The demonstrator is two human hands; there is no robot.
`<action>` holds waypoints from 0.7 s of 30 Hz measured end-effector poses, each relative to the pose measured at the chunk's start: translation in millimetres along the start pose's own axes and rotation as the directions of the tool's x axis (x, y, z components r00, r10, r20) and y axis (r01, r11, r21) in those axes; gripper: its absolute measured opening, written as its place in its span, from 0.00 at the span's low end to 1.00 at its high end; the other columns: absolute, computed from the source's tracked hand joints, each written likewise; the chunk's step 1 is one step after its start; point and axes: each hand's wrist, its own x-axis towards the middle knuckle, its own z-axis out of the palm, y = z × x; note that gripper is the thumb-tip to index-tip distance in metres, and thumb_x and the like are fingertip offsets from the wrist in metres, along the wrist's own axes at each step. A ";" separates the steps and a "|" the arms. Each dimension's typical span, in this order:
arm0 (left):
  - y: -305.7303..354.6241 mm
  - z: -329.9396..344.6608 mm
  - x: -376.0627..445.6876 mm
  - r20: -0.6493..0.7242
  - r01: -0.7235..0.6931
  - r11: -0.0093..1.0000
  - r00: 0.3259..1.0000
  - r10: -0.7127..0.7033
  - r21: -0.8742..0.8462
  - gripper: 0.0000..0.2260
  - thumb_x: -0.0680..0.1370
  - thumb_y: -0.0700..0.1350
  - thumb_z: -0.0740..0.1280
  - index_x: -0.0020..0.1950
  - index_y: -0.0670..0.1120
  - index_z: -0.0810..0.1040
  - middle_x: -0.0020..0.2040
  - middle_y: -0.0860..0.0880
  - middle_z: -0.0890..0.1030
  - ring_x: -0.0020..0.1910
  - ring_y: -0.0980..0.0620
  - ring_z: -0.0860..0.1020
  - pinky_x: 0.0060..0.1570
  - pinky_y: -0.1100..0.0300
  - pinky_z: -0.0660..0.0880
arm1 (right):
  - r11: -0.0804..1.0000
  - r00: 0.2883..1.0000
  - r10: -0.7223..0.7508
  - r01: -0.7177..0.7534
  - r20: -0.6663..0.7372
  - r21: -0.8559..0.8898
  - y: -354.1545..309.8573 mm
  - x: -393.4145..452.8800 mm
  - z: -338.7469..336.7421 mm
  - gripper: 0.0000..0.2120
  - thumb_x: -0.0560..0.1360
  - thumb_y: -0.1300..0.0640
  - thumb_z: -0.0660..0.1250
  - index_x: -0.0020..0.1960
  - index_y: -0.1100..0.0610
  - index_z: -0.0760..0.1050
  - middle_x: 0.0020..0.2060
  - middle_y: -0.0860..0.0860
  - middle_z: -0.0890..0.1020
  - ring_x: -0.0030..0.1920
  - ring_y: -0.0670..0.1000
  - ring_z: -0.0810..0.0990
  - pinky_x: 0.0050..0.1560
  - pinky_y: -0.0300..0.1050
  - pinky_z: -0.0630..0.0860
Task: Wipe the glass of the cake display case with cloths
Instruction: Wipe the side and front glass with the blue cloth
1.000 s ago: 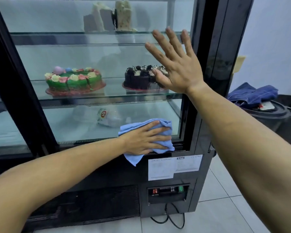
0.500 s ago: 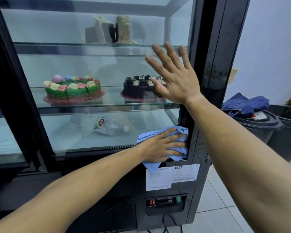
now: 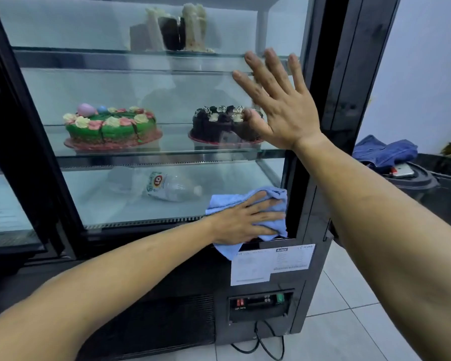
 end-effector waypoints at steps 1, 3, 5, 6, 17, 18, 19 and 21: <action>-3.9 -0.7 -24.4 -0.002 0.004 1.000 1.000 -0.004 -0.003 0.22 0.86 0.50 0.57 0.81 0.55 0.66 0.84 0.46 0.60 0.83 0.38 0.55 0.80 0.35 0.43 | 1.000 1.000 0.005 -0.005 -0.008 -0.002 0.5 -0.7 1.2 0.29 0.85 0.41 0.51 0.84 0.46 0.52 0.83 0.53 0.58 0.82 0.61 0.56 0.80 0.68 0.51; -12.0 -6.5 -90.7 0.031 0.043 0.999 0.999 -0.043 -0.018 0.22 0.87 0.50 0.54 0.82 0.55 0.64 0.84 0.47 0.59 0.83 0.39 0.55 0.80 0.36 0.45 | 1.000 1.000 0.001 -0.001 -0.020 0.003 0.6 -0.2 2.0 0.29 0.85 0.41 0.52 0.84 0.46 0.51 0.83 0.53 0.57 0.82 0.61 0.56 0.79 0.69 0.52; -19.4 -16.8 -165.0 0.093 0.066 0.998 0.993 -0.066 0.008 0.23 0.87 0.51 0.55 0.83 0.56 0.61 0.84 0.49 0.58 0.83 0.40 0.53 0.81 0.37 0.44 | 1.000 1.000 -0.003 0.003 -0.011 0.002 0.8 -0.2 2.8 0.29 0.86 0.41 0.51 0.84 0.46 0.50 0.83 0.54 0.57 0.82 0.62 0.56 0.79 0.69 0.51; -24.0 -23.5 -196.8 0.129 0.087 0.996 0.988 -0.089 0.015 0.23 0.87 0.52 0.54 0.84 0.57 0.59 0.85 0.50 0.56 0.84 0.40 0.52 0.81 0.37 0.43 | 1.000 1.000 -0.005 0.005 -0.012 -0.004 0.9 0.0 2.1 0.29 0.86 0.41 0.51 0.84 0.46 0.50 0.83 0.54 0.57 0.82 0.62 0.56 0.79 0.69 0.51; -38.7 -45.3 -257.3 0.266 0.034 0.995 0.962 -0.059 0.099 0.28 0.82 0.54 0.56 0.83 0.60 0.59 0.85 0.50 0.52 0.83 0.42 0.53 0.80 0.38 0.44 | 1.000 0.999 -0.027 0.027 -0.031 0.007 1.9 0.3 2.4 0.29 0.86 0.41 0.51 0.84 0.47 0.52 0.82 0.54 0.58 0.82 0.61 0.56 0.79 0.68 0.51; -30.8 -36.2 -237.1 0.241 0.038 0.993 0.968 -0.065 0.116 0.28 0.84 0.53 0.56 0.84 0.60 0.56 0.85 0.51 0.52 0.83 0.41 0.52 0.80 0.37 0.44 | 1.000 0.999 -0.027 0.028 -0.036 0.006 2.3 0.6 2.6 0.29 0.86 0.41 0.51 0.84 0.47 0.52 0.82 0.54 0.58 0.82 0.62 0.57 0.79 0.69 0.51; -24.4 -27.8 -211.6 0.219 0.039 0.990 0.973 -0.069 0.138 0.28 0.84 0.53 0.57 0.84 0.60 0.54 0.85 0.51 0.52 0.83 0.41 0.51 0.79 0.37 0.44 | 1.000 0.999 -0.027 0.028 -0.039 0.008 3.0 1.2 2.6 0.29 0.86 0.42 0.51 0.84 0.48 0.52 0.82 0.54 0.58 0.81 0.62 0.57 0.79 0.69 0.51; -12.1 -13.4 -155.1 0.172 0.032 0.991 0.984 -0.054 0.128 0.28 0.85 0.53 0.57 0.85 0.59 0.52 0.85 0.50 0.52 0.83 0.39 0.50 0.79 0.36 0.43 | 0.999 0.999 -0.022 0.023 -0.049 0.023 2.7 -0.3 2.0 0.29 0.85 0.43 0.53 0.84 0.48 0.54 0.82 0.54 0.58 0.81 0.62 0.57 0.79 0.68 0.51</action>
